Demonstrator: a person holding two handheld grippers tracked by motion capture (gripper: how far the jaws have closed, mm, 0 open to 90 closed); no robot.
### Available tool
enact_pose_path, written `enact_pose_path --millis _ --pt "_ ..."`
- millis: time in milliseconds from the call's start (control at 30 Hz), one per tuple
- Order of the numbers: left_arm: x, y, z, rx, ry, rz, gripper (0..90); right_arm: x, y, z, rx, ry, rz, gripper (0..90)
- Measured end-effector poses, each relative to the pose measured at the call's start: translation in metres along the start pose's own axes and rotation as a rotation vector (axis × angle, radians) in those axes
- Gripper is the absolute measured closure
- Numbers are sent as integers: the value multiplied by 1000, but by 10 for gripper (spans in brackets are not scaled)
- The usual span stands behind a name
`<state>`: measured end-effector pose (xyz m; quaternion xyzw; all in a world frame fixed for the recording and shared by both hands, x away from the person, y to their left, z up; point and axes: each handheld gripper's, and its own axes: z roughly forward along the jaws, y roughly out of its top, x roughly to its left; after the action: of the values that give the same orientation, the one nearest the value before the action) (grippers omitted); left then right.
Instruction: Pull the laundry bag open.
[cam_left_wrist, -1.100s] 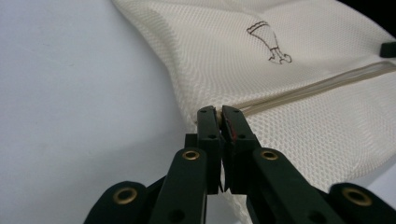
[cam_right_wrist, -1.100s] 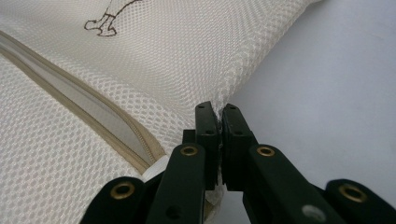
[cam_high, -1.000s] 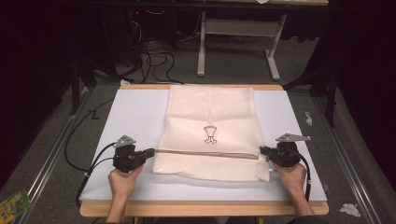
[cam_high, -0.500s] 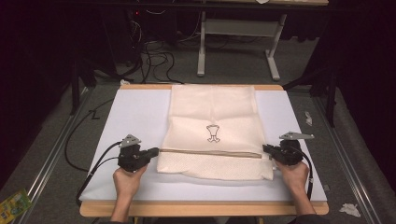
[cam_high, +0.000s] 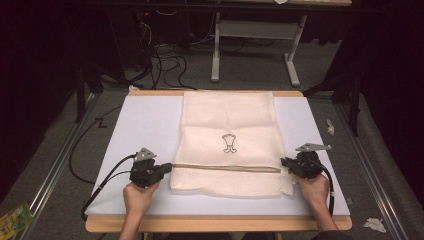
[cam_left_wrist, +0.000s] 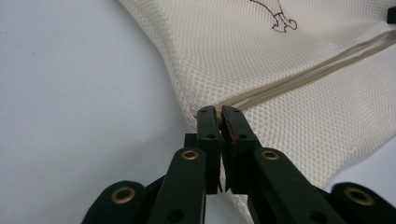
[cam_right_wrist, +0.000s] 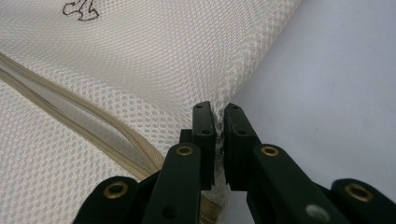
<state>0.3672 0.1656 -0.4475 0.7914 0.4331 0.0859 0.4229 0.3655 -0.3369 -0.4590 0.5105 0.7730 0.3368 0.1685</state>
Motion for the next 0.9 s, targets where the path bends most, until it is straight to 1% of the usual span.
enact_pose_path --millis 33,167,333,400,467,567,600,667,733,800,900 --pt "0 0 0 7 2 2 862 0 0 0 1 1 -1 855" --pt "1 1 0 8 -3 -1 861 1 -3 1 5 7 8 839" --pt "1 -1 4 19 7 -1 859 0 -6 2 1 -3 16 774" --pt "0 -1 6 29 9 2 859 1 -7 2 -3 -13 16 735" --pt "0 -1 6 29 11 2 857 0 -8 2 -2 -12 23 702" --pt "0 -1 5 19 11 7 852 0 -8 0 -7 -19 25 636" --pt "-1 -2 5 6 11 8 850 0 -8 -1 -11 -30 18 620" --pt "-2 -2 3 -2 10 12 838 3 -8 -5 -36 -74 -4 598" --pt "-2 -1 2 -11 2 14 810 3 -8 -9 -49 -70 -2 576" --pt "-2 0 -1 -30 5 14 779 2 -8 -12 -62 -77 -4 565" --pt "-1 1 -5 -62 11 11 717 2 -6 -17 -96 -66 -2 553"
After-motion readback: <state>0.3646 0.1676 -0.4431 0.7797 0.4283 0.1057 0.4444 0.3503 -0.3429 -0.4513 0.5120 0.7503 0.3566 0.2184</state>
